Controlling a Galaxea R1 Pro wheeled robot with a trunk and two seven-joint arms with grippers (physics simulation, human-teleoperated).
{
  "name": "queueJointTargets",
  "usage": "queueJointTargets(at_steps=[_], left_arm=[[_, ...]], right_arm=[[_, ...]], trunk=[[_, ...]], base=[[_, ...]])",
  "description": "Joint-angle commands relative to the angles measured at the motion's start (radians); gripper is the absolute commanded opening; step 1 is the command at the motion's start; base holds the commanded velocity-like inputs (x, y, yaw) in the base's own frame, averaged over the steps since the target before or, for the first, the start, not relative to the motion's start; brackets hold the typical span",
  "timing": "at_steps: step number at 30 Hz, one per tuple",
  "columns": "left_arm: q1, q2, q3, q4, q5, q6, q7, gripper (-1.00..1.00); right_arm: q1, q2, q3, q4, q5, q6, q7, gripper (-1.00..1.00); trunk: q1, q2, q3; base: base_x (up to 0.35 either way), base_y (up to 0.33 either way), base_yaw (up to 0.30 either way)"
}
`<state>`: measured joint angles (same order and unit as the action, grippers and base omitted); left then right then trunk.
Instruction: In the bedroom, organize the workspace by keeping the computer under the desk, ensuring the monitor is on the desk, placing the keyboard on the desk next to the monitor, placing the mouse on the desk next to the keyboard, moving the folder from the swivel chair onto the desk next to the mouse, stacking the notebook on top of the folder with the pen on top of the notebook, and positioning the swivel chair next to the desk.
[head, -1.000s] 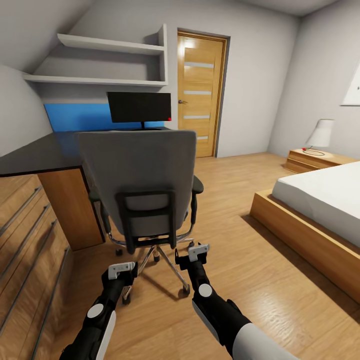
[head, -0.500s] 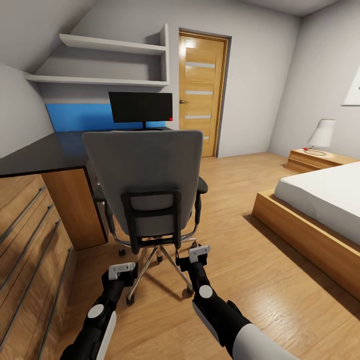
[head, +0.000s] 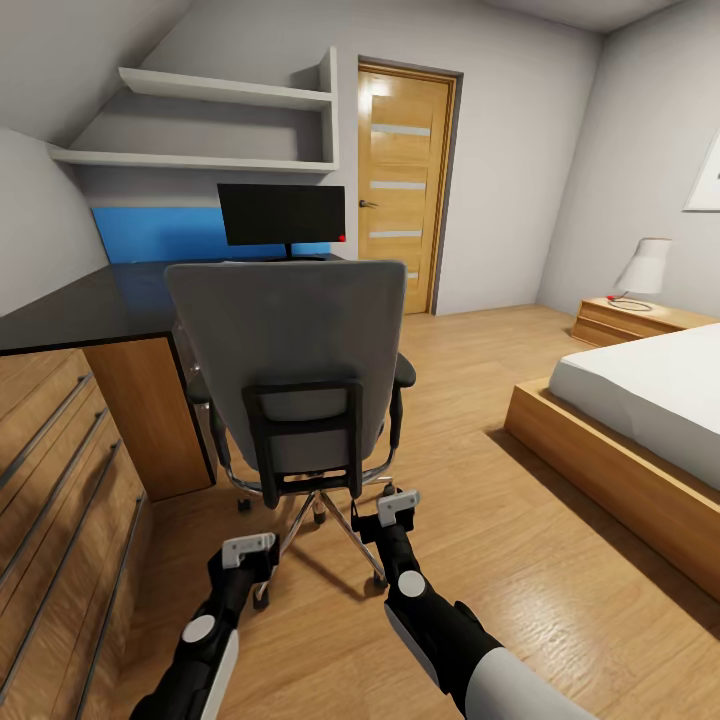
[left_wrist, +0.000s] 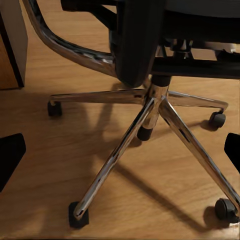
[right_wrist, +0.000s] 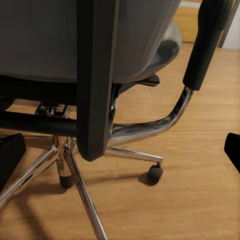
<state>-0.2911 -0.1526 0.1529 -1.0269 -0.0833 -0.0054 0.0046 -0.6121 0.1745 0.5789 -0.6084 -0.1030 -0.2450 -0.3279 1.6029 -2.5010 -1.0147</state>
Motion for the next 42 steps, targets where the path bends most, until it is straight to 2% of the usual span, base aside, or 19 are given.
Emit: queueJointTargets(at_steps=[1, 8, 14, 23, 34, 42], left_arm=[[0.000, -0.002, 0.002, 0.000, -0.009, -0.001, 0.012, 1.00], [0.000, -0.011, -0.005, 0.002, -0.010, -0.006, 0.095, 1.00], [0.000, -0.015, -0.009, 0.002, -0.010, -0.040, 0.116, 1.00], [0.000, -0.014, -0.007, 0.002, -0.010, -0.058, 0.113, 1.00], [0.000, -0.014, -0.009, 0.003, -0.011, -0.110, 0.112, 1.00], [0.000, -0.013, -0.051, 0.003, -0.013, -0.116, 0.117, 1.00]], right_arm=[[-0.001, 0.000, 0.005, 0.002, -0.011, -0.006, -0.005, 1.00], [0.000, 0.000, 0.013, 0.002, -0.011, -0.006, -0.005, 1.00], [0.000, 0.000, 0.032, 0.002, -0.011, -0.006, -0.005, 1.00], [0.000, 0.000, 0.040, 0.002, -0.011, -0.006, -0.006, 1.00], [0.000, 0.000, 0.039, 0.002, -0.012, -0.006, -0.005, 1.00], [0.000, 0.000, 0.039, 0.005, -0.012, -0.006, -0.005, 1.00]], trunk=[[0.000, 0.000, -0.001], [0.000, 0.000, -0.001], [0.000, 0.000, -0.001], [0.000, 0.000, -0.001], [0.000, 0.000, -0.001], [0.000, 0.000, -0.001]], base=[[0.000, 0.000, 0.000], [0.000, 0.000, 0.000], [0.000, 0.000, 0.000], [0.000, 0.000, 0.000], [0.046, 0.000, 0.000], [0.231, 0.000, 0.000]])
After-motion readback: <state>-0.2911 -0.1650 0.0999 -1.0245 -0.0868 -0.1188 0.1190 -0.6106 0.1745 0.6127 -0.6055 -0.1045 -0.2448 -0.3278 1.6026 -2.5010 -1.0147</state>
